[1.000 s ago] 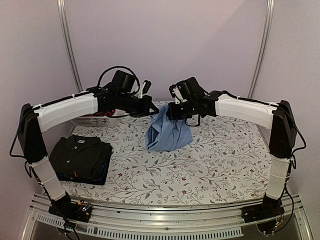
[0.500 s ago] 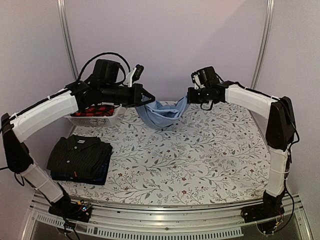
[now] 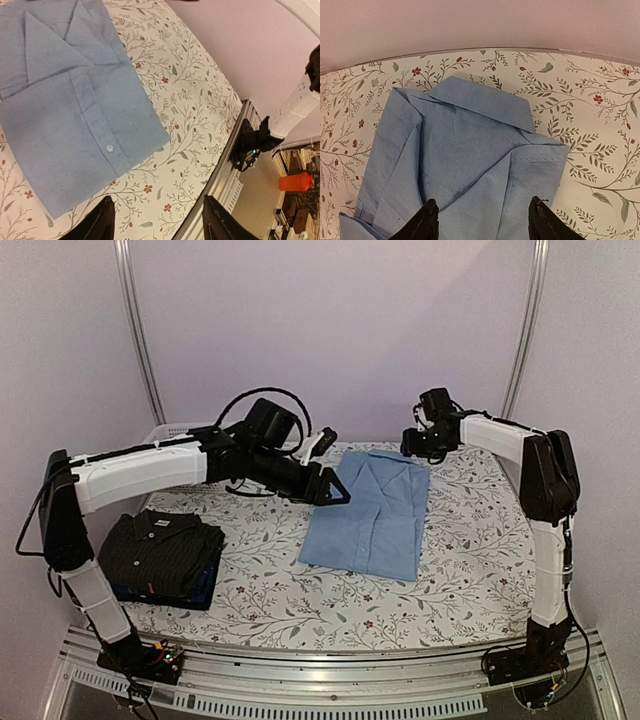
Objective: Fold and stack the long sleeve shirts
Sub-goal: Flatten out the crumpled shirt at the center of the board.
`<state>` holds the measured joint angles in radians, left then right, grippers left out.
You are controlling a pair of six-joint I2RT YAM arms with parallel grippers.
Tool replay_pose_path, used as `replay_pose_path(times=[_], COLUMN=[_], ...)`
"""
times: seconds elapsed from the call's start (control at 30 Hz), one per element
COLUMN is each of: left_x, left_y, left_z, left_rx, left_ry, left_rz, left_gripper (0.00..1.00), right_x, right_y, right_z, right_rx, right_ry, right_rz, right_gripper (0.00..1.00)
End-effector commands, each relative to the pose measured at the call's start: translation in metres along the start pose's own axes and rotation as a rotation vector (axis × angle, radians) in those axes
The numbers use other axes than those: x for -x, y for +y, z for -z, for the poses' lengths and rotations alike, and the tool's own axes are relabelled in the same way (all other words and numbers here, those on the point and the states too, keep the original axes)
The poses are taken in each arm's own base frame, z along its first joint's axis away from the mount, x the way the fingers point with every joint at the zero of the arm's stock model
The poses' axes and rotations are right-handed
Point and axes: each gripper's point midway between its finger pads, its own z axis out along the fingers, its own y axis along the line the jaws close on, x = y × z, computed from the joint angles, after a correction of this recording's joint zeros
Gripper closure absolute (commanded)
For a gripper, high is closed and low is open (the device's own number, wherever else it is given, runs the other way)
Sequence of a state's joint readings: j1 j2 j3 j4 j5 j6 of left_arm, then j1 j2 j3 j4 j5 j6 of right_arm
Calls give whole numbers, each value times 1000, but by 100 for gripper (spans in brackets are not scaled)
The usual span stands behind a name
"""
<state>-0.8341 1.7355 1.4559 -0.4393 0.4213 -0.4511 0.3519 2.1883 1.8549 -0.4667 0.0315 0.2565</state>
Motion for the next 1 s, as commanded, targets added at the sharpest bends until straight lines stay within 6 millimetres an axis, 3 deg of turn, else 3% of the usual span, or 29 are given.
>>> replay_pose_path(times=[0.0,0.1,0.3,0.47,0.6,0.73,0.97], left_x=[28,25,42,40,31,31,33], left_y=[73,110,173,212,223,220,218], left_z=[-7,-32,-65,-77,-88,-96,-105], left_rx=[152,221,340,409,375,324,281], left_ry=[-61,-18,-13,1,30,37,32], left_rz=[124,145,192,238,259,264,269], left_gripper=[40,38,40,40,39,40,61], right_x=[-13,-30,-92,-136,-159,-164,-169], right_y=[5,17,47,43,36,38,43], right_z=[25,42,64,84,91,92,71], right_rx=[-14,27,124,108,108,137,156], right_ry=[15,31,127,174,200,198,221], right_rz=[28,34,35,-6,-41,-65,-88], right_gripper=[31,29,28,28,28,27,27])
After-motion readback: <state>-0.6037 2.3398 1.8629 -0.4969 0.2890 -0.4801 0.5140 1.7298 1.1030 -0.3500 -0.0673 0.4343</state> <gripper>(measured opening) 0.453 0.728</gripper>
